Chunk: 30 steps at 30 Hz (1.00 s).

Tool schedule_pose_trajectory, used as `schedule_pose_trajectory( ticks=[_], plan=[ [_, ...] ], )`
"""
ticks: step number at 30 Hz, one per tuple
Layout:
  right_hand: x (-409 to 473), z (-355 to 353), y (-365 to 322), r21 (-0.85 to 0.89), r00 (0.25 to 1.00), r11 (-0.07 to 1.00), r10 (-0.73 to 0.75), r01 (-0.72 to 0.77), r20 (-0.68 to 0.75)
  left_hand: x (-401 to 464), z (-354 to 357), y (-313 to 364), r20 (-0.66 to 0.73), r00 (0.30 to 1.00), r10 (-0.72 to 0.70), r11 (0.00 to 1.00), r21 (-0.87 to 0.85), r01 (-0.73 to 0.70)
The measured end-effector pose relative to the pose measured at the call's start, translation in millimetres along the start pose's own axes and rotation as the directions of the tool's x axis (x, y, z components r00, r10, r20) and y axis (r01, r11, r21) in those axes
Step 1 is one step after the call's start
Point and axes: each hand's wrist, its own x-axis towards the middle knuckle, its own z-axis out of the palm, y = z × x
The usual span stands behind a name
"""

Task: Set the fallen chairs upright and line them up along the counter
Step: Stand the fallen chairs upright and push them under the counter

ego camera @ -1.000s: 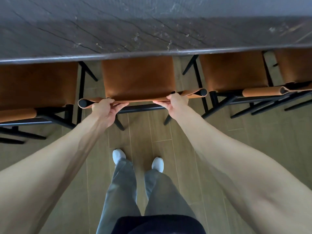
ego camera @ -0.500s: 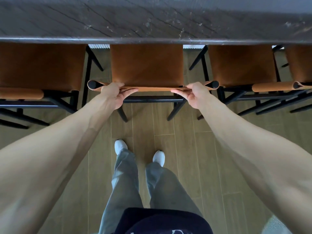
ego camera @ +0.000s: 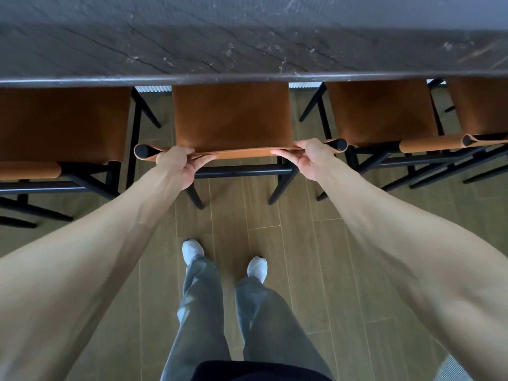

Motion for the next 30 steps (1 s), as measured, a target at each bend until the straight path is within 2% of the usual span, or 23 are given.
schedule_pose_trajectory(
  ticks=[4, 12, 25, 30],
  plan=[
    [2, -5, -6, -0.03, 1.0, 0.999, -0.017, 0.018, 0.019, -1, 7, -5, 0.023, 1.0, -0.005, 1.0, -0.002, 0.005],
    [4, -4, -5, -0.038, 1.0, 0.999, 0.002, -0.001, 0.009, 3, 13, -1, -0.038, 0.999, 0.0, 1.0, 0.008, 0.0],
    [9, -7, 15, -0.065, 1.0, 0.998, 0.007, -0.008, -0.017, 4, 7, -6, 0.003, 0.998, 0.06, 0.998, -0.015, -0.06],
    [-5, 10, 27, -0.201, 0.989, 0.975, 0.111, -0.09, 0.095, -16, 24, -14, 0.002, 0.998, 0.057, 0.998, 0.009, -0.057]
  ],
)
